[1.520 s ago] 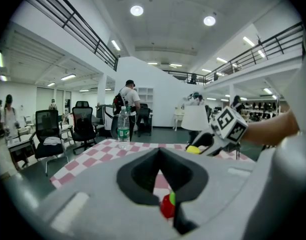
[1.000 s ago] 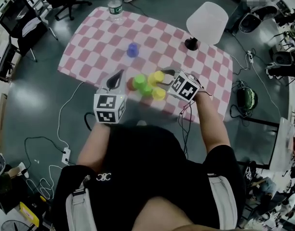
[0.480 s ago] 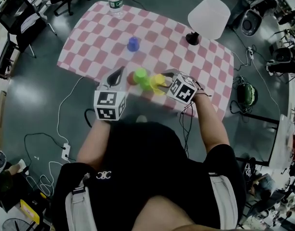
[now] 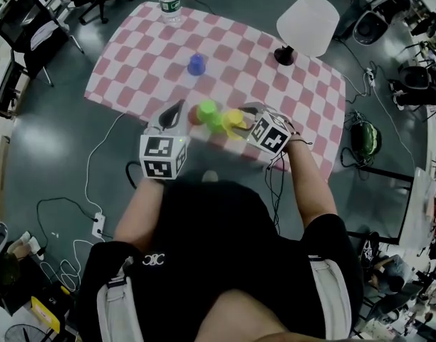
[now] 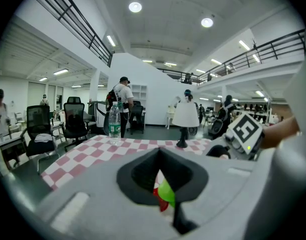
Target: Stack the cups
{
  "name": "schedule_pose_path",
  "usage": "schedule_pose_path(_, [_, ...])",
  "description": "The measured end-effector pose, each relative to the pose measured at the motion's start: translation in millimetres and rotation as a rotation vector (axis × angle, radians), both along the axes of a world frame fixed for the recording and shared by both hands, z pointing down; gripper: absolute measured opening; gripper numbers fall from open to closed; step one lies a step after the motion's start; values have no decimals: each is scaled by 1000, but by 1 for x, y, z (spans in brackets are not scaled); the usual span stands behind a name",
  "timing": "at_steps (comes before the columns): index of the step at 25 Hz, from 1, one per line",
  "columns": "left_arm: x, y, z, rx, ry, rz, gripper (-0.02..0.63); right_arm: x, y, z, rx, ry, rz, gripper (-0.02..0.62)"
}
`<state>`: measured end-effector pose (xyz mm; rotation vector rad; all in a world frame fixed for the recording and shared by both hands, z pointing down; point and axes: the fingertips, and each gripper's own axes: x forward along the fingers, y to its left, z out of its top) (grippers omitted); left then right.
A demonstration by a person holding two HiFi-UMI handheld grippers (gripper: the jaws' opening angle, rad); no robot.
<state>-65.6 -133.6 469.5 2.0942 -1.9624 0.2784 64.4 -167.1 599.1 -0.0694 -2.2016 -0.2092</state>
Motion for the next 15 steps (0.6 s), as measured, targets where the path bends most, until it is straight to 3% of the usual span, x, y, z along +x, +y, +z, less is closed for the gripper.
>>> schedule_pose_path(3, [2,0,0,2,-3,10,-2,2,4,-15,-73,-80,30,279])
schedule_pose_path(8, [2,-5,-2,9,-5,16,-2,0,-10,-57,-117,-267,133,282])
schedule_pose_path(11, [1,-11,-5,21,-5,23,-2,-1,-31,-86,-65,-405,252,282])
schedule_pose_path(15, [1,-22,-12,46,-7,39,-2,7,-58,-122,91,-586,445,282])
